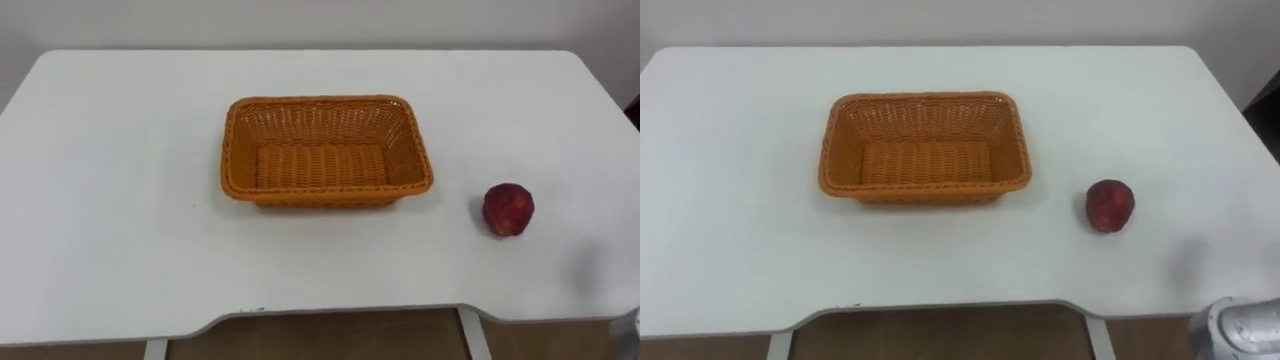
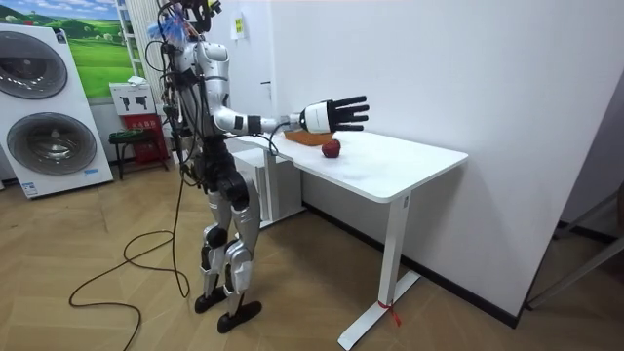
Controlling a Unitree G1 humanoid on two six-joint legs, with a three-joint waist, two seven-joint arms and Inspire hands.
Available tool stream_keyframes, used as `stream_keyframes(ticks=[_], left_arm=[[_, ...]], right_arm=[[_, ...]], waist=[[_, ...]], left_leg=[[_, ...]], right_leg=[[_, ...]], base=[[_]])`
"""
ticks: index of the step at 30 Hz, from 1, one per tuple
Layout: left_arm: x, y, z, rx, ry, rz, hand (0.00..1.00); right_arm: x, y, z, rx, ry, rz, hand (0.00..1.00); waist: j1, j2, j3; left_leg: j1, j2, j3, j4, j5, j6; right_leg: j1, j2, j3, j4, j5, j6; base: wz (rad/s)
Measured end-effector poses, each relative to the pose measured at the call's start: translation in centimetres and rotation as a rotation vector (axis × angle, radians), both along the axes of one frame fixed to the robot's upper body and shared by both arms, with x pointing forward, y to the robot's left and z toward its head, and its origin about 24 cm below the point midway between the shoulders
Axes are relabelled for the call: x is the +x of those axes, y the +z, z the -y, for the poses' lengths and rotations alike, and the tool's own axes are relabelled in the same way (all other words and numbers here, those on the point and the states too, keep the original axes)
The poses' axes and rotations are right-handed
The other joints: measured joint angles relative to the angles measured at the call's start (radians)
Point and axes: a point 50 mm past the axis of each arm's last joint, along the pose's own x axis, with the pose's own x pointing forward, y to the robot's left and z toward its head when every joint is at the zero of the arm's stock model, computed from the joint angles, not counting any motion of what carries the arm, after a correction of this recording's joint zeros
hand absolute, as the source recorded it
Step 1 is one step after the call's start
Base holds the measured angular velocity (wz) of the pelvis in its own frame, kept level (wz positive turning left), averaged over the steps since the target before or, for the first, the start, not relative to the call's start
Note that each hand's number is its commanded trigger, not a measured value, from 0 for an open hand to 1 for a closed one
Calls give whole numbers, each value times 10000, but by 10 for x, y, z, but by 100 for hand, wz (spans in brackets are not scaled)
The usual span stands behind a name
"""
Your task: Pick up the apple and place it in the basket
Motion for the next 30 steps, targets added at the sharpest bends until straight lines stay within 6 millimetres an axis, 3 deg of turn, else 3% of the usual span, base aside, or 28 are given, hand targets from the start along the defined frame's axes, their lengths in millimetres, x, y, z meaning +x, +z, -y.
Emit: stream_keyframes(ticks=[7,10,14,28,30], left_arm=[[3,0,3,-409,-212,4,0],[9,1,3,-440,-324,220,0],[14,0,6,-688,-677,229,0],[11,-1,8,-989,-697,-67,0],[11,-1,8,-994,-690,-81,0]], right_arm=[[20,-3,-23,-281,2774,-628,0],[25,-18,-25,-191,3912,-1749,0],[29,-34,-31,161,5134,-2880,0],[34,-44,-42,430,6816,-3562,0],[32,-50,-41,606,6858,-3883,0]], waist=[[93,-50,59],[144,-121,97],[216,-160,81],[308,-235,22],[294,-213,-15]], left_leg=[[128,9,-10,1,17,-3],[97,4,-51,11,17,-3],[81,-2,-64,29,18,-2],[120,0,-170,30,18,-2],[129,1,-210,30,18,-2]], right_leg=[[171,-25,-23,-94,38,1],[209,-89,-105,-92,50,2],[199,-98,-118,-91,55,6],[255,-112,-249,-137,59,2],[334,-107,-270,-268,112,2]], base=[[2],[3],[0],[1],[4]])
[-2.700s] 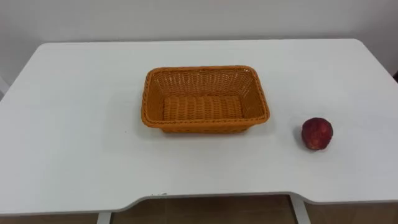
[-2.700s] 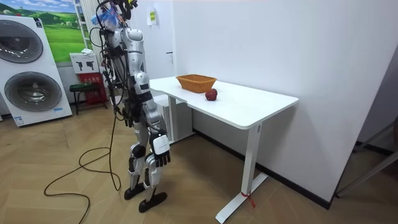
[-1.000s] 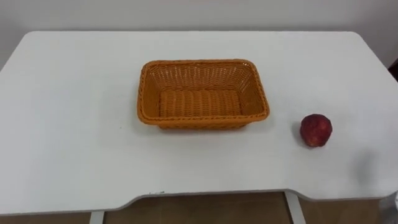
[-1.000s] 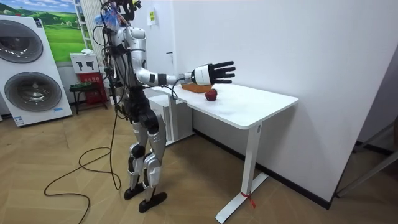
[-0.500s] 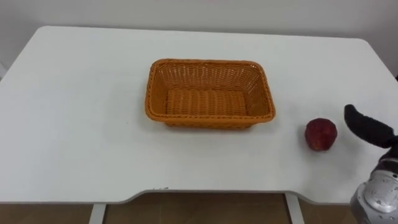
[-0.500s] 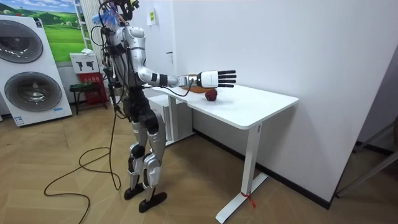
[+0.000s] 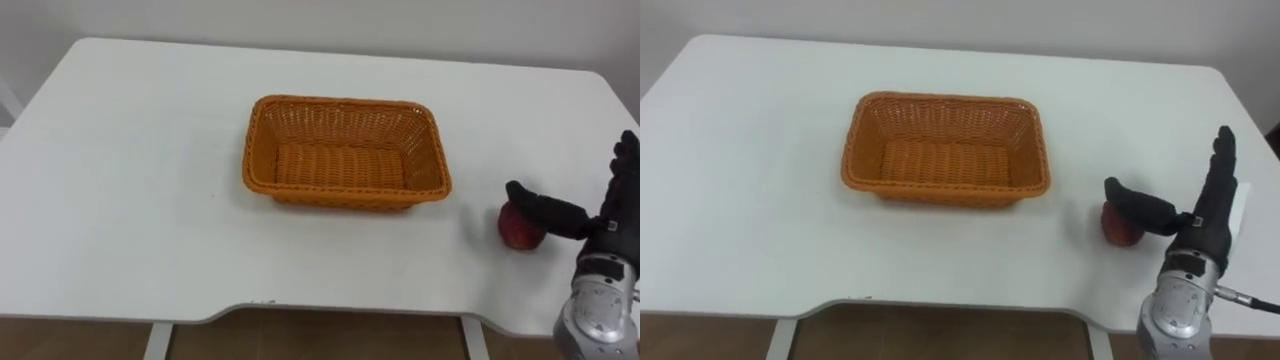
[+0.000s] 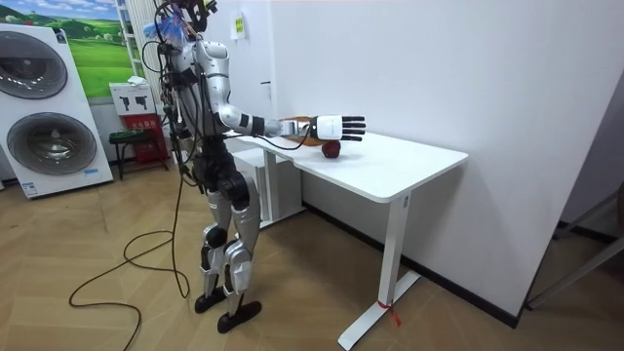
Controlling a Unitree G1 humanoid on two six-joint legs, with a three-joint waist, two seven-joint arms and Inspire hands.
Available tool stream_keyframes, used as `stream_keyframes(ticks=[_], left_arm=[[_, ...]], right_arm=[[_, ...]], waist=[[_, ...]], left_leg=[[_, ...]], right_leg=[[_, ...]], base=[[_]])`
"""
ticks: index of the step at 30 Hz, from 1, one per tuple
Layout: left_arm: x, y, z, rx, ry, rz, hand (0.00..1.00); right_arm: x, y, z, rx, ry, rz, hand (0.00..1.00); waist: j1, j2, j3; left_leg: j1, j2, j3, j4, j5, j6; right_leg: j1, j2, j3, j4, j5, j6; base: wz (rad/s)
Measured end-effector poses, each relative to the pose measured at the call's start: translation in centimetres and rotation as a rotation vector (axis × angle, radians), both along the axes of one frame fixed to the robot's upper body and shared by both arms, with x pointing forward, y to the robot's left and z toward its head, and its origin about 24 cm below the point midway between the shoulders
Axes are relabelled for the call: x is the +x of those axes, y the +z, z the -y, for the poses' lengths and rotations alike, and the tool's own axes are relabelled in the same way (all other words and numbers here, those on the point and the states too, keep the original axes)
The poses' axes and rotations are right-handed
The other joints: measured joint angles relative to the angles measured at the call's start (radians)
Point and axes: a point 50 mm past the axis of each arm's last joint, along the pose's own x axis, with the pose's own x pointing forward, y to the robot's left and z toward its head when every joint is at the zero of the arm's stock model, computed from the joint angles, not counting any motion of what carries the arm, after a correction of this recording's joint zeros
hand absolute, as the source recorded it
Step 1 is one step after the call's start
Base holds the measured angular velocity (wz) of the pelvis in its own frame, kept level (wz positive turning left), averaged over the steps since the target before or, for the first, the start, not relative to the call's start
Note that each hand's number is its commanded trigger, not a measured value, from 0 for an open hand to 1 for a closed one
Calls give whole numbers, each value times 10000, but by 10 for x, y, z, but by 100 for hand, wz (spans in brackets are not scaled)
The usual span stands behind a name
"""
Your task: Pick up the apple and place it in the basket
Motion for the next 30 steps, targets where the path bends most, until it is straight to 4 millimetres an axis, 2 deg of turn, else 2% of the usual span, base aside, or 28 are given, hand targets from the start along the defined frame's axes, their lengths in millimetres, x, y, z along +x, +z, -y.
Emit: stream_keyframes(ticks=[3,10,16,19,21,22,23,25,26,30], left_arm=[[-1,0,0,2,2,-25,0],[-1,0,0,-140,-37,-78,0],[-4,0,0,-153,-13,-157,0],[-7,0,0,-155,2,-217,0],[-7,0,0,-158,0,-216,0],[-7,0,0,-156,2,-223,0],[-8,0,0,-154,7,-242,0],[-6,0,0,-156,-18,-189,0],[-6,0,0,-153,-18,-186,0],[-8,0,-1,-119,-5,-211,0]], right_arm=[[0,-5,-3,-8,321,-312,0],[-1,-9,-6,26,675,-537,0],[-6,-14,-5,46,622,-760,0],[-13,-25,-4,118,562,-1287,0],[-20,-32,-5,163,623,-1616,8],[-21,-33,-6,173,669,-1670,52],[-22,-36,-8,202,769,-1809,72],[-25,-42,-9,194,856,-2150,100],[-25,-42,-9,24,909,-2127,100],[-28,-43,1,-448,835,-2372,100]], waist=[[-62,59,-26],[-47,87,-18],[-35,85,20],[-38,55,15],[-35,67,15],[-35,71,13],[-37,79,16],[-30,67,10],[-31,96,21],[-29,8,-19]], left_leg=[[27,0,-1,-5,0,0],[48,-1,-5,-7,0,0],[161,-2,-22,-1,0,0],[159,-3,-28,9,-1,0],[159,-5,-27,9,-1,0],[160,-6,-27,8,0,0],[173,-5,-24,7,0,0],[193,-5,-25,1,0,1],[197,-5,-25,2,0,1],[218,-3,-26,5,0,1]], right_leg=[[36,0,23,-2,5,2],[111,1,49,-9,5,2],[251,0,27,-36,7,6],[263,0,23,-42,9,8],[263,-1,29,-42,10,9],[263,-1,29,-40,10,9],[262,2,41,-28,10,9],[276,3,36,-27,10,9],[281,3,37,-27,11,8],[304,7,38,-26,13,6]], base=[[0],[0],[1],[0],[0],[0],[0],[0],[0],[0]])
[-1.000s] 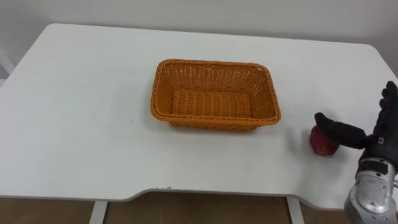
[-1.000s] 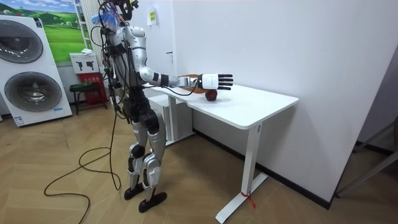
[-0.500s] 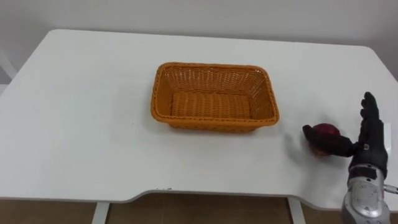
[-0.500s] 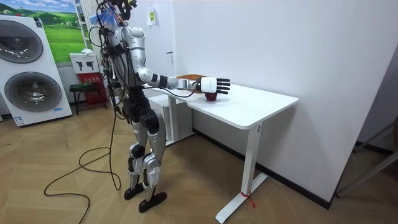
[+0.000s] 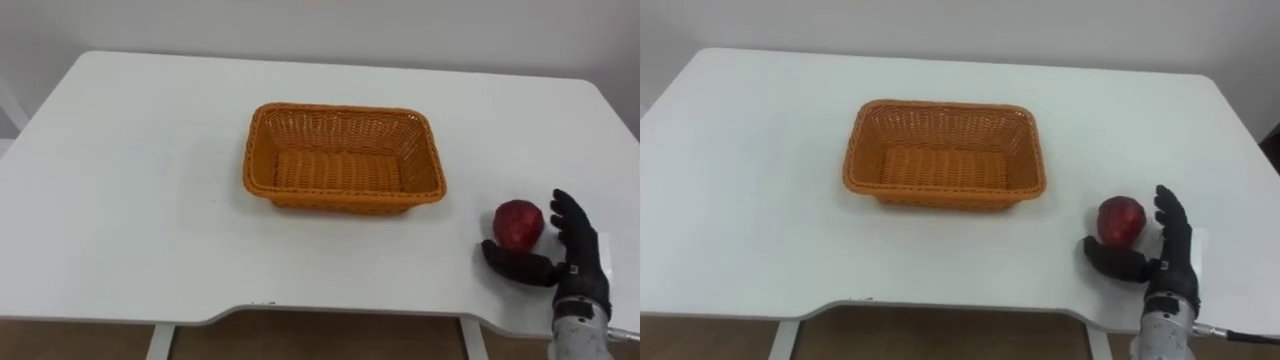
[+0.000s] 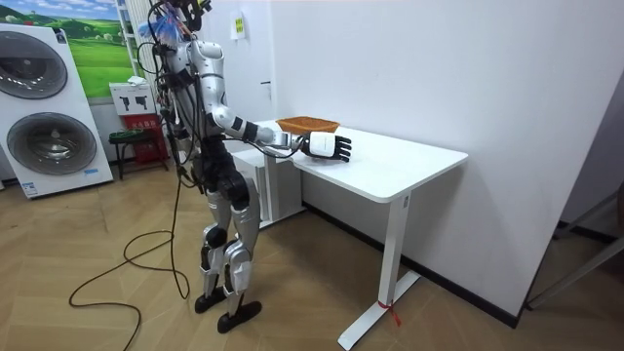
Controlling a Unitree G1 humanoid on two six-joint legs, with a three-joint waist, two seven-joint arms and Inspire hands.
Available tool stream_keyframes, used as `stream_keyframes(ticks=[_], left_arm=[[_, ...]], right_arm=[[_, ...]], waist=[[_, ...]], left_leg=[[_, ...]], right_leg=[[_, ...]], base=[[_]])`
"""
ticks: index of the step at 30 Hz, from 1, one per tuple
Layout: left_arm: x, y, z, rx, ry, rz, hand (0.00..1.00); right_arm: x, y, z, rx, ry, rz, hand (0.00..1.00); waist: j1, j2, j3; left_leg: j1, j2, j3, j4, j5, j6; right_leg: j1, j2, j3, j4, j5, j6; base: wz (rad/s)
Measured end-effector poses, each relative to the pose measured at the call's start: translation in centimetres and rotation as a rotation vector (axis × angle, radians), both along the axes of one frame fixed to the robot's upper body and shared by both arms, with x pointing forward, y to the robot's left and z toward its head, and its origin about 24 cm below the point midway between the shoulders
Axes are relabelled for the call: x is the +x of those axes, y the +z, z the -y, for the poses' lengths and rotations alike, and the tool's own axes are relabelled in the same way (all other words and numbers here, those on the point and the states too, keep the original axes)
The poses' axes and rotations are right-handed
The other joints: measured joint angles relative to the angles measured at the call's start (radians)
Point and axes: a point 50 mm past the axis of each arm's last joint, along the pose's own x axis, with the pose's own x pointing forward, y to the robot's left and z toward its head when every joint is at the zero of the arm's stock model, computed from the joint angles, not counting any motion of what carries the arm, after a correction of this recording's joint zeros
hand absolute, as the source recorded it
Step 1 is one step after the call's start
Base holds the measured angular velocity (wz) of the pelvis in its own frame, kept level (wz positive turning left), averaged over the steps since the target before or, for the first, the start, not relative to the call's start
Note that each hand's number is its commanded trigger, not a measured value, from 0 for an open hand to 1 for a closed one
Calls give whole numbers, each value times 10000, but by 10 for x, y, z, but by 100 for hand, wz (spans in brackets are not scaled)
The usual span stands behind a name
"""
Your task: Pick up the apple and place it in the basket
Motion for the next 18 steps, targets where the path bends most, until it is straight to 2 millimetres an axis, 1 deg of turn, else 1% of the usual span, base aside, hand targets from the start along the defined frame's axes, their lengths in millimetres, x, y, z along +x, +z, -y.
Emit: stream_keyframes(ticks=[8,18], left_arm=[[0,0,-1,25,16,-21,0],[5,0,-1,18,-15,89,0]], right_arm=[[-3,-8,7,-628,-24,-392,100],[-3,-14,6,-564,-167,-504,100]], waist=[[-2,-34,6],[-6,-33,-2]], left_leg=[[115,8,-1,-10,0,0],[159,11,-1,-7,2,9]], right_leg=[[149,4,-9,-86,15,-6],[216,10,-3,-129,112,8]], base=[[0],[0]])
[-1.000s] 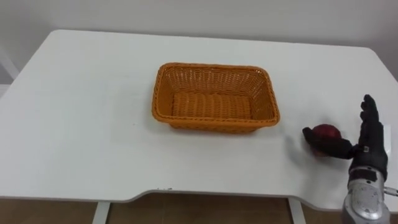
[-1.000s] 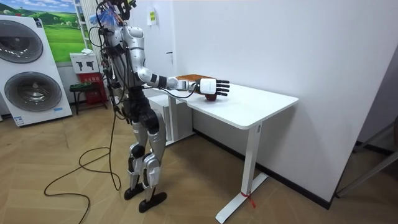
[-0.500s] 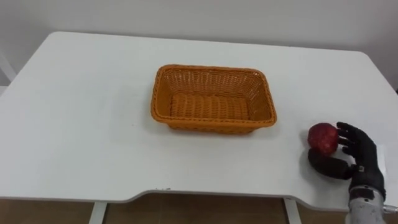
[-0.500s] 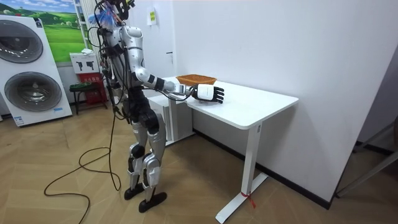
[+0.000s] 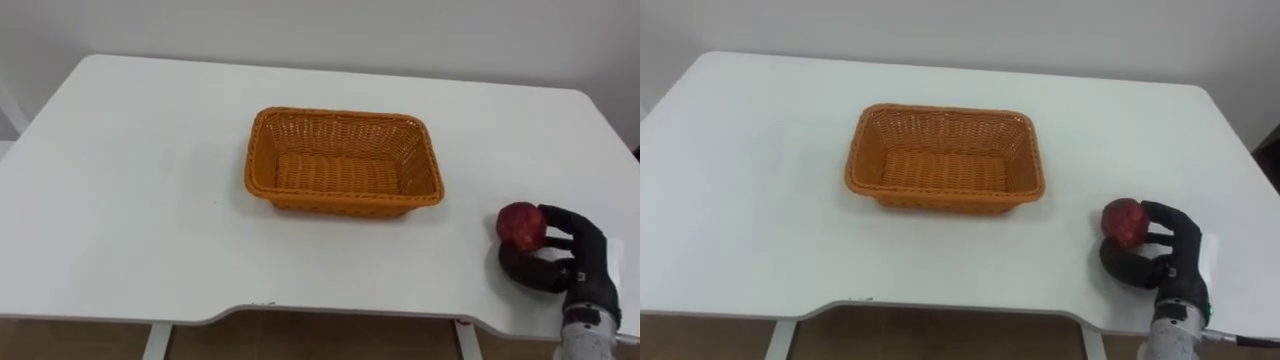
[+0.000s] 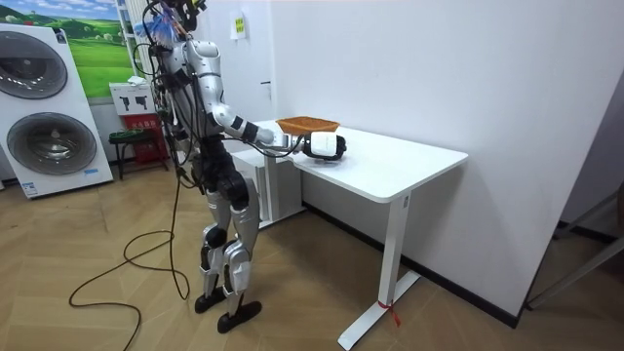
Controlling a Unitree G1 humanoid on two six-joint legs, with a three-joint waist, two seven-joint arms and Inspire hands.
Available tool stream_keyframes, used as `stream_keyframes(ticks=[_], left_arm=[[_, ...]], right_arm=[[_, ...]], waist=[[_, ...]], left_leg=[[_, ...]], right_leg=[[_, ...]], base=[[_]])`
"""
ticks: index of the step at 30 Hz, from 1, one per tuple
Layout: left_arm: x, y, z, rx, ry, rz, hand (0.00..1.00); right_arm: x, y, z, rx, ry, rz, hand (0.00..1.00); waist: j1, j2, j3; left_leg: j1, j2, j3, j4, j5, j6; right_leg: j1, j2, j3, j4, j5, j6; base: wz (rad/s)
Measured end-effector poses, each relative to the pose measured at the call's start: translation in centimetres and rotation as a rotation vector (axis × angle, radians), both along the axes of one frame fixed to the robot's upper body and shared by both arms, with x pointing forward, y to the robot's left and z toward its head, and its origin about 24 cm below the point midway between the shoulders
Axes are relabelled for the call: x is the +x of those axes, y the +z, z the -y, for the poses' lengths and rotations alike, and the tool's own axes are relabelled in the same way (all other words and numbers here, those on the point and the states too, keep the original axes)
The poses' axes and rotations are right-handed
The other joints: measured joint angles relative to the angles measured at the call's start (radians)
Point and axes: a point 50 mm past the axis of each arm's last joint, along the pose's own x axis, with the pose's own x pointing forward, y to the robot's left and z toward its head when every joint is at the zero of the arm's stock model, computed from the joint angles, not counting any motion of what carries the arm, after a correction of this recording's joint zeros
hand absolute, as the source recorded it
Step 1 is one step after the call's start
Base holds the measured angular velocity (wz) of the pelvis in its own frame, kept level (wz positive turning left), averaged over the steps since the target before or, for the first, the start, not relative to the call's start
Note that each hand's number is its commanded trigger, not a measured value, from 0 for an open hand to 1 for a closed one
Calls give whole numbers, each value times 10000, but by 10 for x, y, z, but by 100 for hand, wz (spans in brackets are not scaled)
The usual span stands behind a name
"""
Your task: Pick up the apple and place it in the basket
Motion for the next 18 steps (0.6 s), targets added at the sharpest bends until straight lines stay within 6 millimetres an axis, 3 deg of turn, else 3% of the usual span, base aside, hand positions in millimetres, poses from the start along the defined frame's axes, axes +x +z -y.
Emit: stream_keyframes(ticks=[10,14,18], left_arm=[[-2,-1,1,-124,26,-175,0],[0,-2,1,-177,15,-176,0],[5,-2,1,-170,-41,-73,0]], right_arm=[[12,16,-10,46,482,444,100],[22,32,-17,-31,799,1217,100],[33,59,-26,-123,1279,2456,100]], waist=[[43,112,-38],[193,179,-25],[275,77,16]], left_leg=[[-199,12,17,3,5,12],[-199,-5,25,-3,31,21],[-335,-7,21,-17,50,22]], right_leg=[[-217,20,-1,55,50,-13],[-267,9,20,25,50,-12],[-393,8,54,4,50,-12]], base=[[-1],[0],[0]])
